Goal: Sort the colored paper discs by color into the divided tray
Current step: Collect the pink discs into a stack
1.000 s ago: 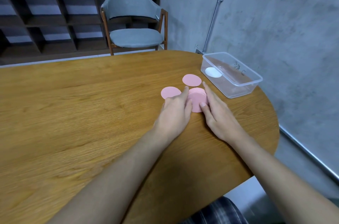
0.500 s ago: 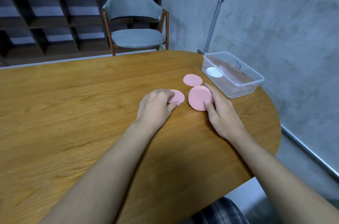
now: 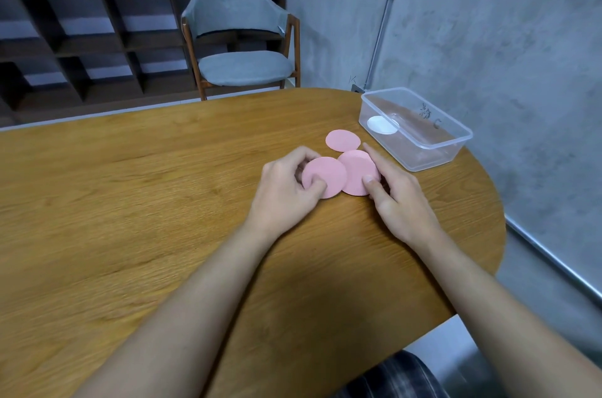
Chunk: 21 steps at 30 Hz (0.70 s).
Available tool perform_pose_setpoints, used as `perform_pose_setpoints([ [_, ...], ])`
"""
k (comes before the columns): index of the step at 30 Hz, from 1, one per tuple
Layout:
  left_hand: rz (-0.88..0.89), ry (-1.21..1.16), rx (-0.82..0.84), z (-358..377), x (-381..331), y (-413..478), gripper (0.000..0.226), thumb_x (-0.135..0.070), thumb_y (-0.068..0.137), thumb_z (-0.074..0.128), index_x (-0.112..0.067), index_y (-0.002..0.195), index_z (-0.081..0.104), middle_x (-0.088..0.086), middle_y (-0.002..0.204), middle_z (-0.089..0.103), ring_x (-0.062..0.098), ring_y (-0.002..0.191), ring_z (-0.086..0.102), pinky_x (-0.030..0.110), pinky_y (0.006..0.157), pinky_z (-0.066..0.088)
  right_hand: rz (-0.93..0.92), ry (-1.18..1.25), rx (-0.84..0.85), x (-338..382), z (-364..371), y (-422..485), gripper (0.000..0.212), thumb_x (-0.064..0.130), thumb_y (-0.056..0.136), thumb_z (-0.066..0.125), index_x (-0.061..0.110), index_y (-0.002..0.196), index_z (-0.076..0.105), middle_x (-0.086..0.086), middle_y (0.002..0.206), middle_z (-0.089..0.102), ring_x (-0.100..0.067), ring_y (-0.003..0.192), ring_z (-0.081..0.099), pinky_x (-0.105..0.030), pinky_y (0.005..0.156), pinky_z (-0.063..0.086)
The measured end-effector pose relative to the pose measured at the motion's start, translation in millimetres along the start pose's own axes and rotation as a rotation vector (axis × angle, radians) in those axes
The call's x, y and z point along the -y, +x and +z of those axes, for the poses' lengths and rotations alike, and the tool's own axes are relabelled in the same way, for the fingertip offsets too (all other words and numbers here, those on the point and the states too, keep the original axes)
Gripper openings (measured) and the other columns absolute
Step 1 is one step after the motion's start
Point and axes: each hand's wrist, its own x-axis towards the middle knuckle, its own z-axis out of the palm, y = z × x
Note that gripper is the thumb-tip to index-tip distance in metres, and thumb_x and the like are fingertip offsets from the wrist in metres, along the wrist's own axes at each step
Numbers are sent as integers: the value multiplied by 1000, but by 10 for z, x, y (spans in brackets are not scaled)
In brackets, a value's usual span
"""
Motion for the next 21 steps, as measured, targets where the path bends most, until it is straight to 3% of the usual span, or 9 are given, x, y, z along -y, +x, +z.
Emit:
perform_pose_setpoints([
  [4, 75, -14, 92, 91, 2, 4, 34, -6, 88, 71, -21, 118, 72, -13, 96, 67, 10, 75, 66, 15, 71, 54, -25, 35, 7, -13, -3, -2, 55, 14, 105, 51, 30, 156, 42, 10, 145, 58, -4, 129, 52, -9, 106, 33],
  [8, -22, -8, 70, 133, 13, 35, 50, -14, 89, 77, -23, 137, 66, -5, 111, 71, 8, 76, 72, 17, 77, 58, -27, 51, 48, -28, -9, -17, 55, 16, 107, 48, 32, 158, 37, 11, 146, 55, -3, 130, 50, -20, 109, 36],
  [13, -83, 4, 121, 136, -24, 25, 53, -21, 93, 75, -22, 144, 60, -7, 95, 77, -1, 82, 68, 2, 78, 46, -37, 63, 102, -25, 5, -22, 54, 19, 111, 41, 31, 162, 28, 16, 143, 51, -2, 128, 48, -22, 110, 34],
  [15, -77, 52, 145, 150, -29, 30, 54, -24, 95, 72, -21, 147, 56, -4, 95, 77, 3, 85, 66, 9, 83, 49, -28, 64, 119, -30, 17, -22, 57, 15, 110, 39, 29, 163, 25, 9, 139, 53, -6, 121, 50, -18, 107, 34],
  [17, -71, 106, 161, 202, -39, 32, 58, -27, 98, 69, -18, 152, 50, -1, 97, 75, 10, 89, 67, 27, 91, 52, -16, 62, 136, -24, 28, -23, 63, 15, 106, 38, 28, 164, 19, 6, 139, 52, -6, 123, 48, -10, 103, 31],
  [19, -55, 161, 182, 283, -70, 14, 62, -30, 100, 65, -14, 156, 43, 4, 105, 72, 21, 99, 65, 40, 96, 51, -11, 34, 157, -12, 37, -25, 72, 23, 100, 39, 29, 165, 10, 6, 147, 46, 1, 126, 42, -11, 102, 30],
  [21, -63, 214, 198, 344, -92, -6, 65, -33, 102, 61, -12, 159, 35, 6, 117, 67, 25, 110, 61, 42, 100, 48, -27, -14, 168, -13, 49, -23, 77, 26, 100, 43, 27, 165, 2, 5, 158, 37, 5, 131, 34, -16, 105, 26],
])
